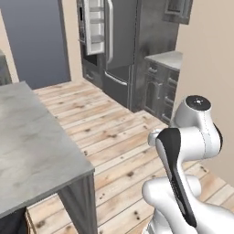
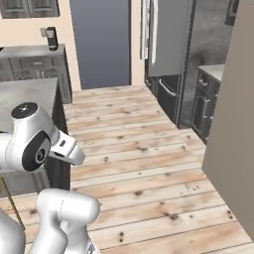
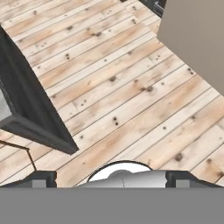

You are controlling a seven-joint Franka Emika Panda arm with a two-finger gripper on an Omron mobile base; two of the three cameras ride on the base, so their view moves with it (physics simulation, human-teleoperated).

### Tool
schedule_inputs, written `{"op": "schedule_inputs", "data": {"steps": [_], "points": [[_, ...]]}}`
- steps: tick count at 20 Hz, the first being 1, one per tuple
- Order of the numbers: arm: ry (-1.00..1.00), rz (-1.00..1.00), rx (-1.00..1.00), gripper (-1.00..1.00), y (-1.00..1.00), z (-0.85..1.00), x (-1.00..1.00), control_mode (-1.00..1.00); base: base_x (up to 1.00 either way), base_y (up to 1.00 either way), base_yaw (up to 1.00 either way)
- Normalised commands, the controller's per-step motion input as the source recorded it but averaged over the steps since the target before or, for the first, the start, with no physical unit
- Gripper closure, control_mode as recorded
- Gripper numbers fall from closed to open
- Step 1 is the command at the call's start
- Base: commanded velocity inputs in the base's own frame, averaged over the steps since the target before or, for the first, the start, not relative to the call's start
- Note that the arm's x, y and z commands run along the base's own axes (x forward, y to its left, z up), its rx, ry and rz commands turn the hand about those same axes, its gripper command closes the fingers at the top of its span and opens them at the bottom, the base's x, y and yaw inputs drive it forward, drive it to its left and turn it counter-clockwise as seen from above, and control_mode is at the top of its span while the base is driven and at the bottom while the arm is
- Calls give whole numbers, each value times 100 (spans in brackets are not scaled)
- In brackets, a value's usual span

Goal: Gather the lemon and sweet potato from the fridge and place them on a tray on the dining counter. Then gather the fishs from the fridge and place them on the other tray.

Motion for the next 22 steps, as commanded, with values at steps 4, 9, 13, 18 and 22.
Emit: {"op": "schedule_inputs", "data": {"steps": [4, 9, 13, 18, 22], "points": [[0, 0, 0, -100, 0, 0, 0, 100, 89, -76, 0], [0, 0, 0, -100, 0, 0, 0, 100, 100, -44, 1], [0, 0, 0, -100, 0, 0, 0, 100, 100, -22, 0], [0, 0, 0, -100, 0, 0, 0, 100, 100, -2, 0], [0, 0, 0, -100, 0, 0, 0, 100, 100, 4, 0]]}}
